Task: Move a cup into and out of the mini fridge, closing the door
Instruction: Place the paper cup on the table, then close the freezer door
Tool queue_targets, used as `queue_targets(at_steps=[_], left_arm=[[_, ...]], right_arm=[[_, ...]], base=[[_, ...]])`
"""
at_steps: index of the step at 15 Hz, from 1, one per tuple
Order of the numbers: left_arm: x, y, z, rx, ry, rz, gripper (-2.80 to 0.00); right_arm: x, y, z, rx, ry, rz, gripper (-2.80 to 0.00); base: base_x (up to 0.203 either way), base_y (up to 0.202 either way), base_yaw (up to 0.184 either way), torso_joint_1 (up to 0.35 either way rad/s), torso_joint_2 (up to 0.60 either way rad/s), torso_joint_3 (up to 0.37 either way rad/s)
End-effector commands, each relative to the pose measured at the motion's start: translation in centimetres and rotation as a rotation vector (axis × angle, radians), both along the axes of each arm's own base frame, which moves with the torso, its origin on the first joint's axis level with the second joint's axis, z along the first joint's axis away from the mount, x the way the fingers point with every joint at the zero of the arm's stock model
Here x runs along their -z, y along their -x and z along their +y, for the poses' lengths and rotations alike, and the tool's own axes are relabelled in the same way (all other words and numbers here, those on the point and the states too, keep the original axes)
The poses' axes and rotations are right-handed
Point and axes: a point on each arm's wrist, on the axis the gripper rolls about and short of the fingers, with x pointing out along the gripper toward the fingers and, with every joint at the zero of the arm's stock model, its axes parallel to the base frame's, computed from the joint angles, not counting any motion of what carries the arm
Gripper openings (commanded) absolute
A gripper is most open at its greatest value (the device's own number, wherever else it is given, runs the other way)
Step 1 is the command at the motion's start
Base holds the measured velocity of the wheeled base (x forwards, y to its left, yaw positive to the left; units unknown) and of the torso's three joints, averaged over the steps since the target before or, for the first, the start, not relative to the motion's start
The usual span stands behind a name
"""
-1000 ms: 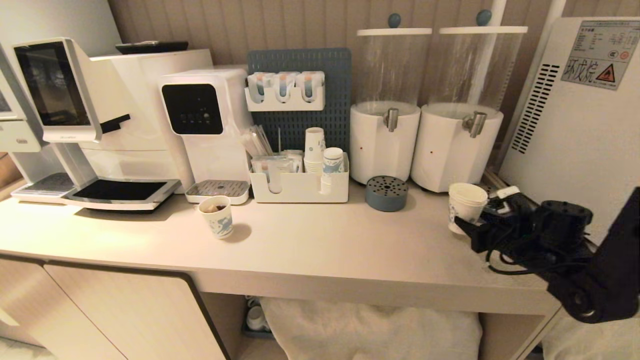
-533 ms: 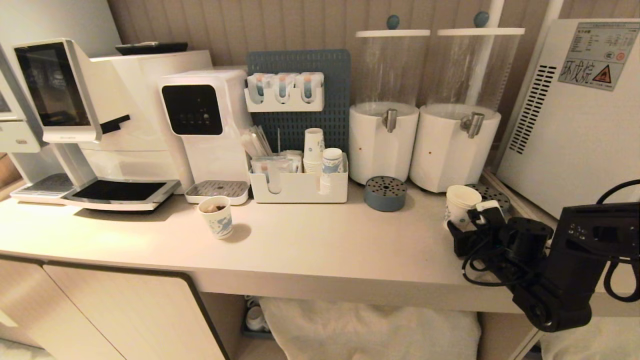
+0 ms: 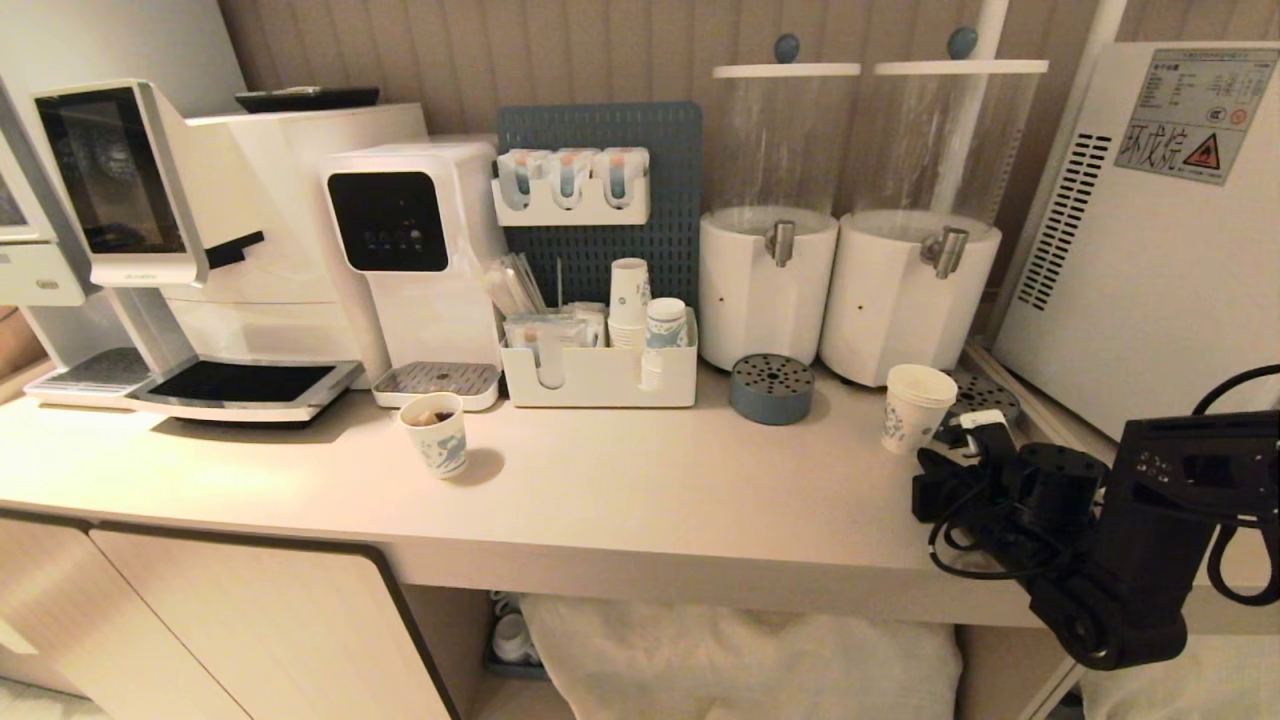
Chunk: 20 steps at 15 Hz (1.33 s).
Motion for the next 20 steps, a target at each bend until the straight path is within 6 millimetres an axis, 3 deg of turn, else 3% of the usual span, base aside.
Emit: queue_targets(at_steps=[1,5,6,13,17,18,20], left_arm=[[0.0,0.0,0.0,0.0,0.0,-0.001,-2.8],[0.0,0.0,0.0,-0.002,0.0,-0.003,-2.8],[0.0,0.0,0.0,-0.002,0.0,-0.003,-2.8],[0.0,0.0,0.0,-0.001,0.001,-0.004,-2.8],[0.0,0.0,0.0,-0.002,0.0,-0.004,-2.8],[0.0,0.0,0.0,-0.002,0.002,-0.001,-2.8],[0.0,0.0,0.0,-0.002,0.0,-0.004,-2.8]], right_arm=[[-0.2,0.2,0.0,0.002,0.0,0.0,-2.8],[-0.5,1.0,-0.1,-0.002,-0.005,0.016,-2.8],[-0.5,1.0,-0.1,-0.002,-0.005,0.016,0.0],[-2.7,3.1,-0.1,-0.014,-0.015,0.013,0.0],[-5.8,8.1,0.0,-0.073,-0.077,0.038,0.0],[-6.8,9.7,-0.1,-0.087,-0.091,0.032,-2.8],[-9.6,13.1,-0.2,-0.11,-0.116,-0.027,-2.8]], base=[[0.0,0.0,0.0,0.0,0.0,0.0],[0.0,0.0,0.0,0.0,0.0,0.0],[0.0,0.0,0.0,0.0,0.0,0.0],[0.0,0.0,0.0,0.0,0.0,0.0],[0.0,0.0,0.0,0.0,0.0,0.0],[0.0,0.0,0.0,0.0,0.0,0.0],[0.0,0.0,0.0,0.0,0.0,0.0]])
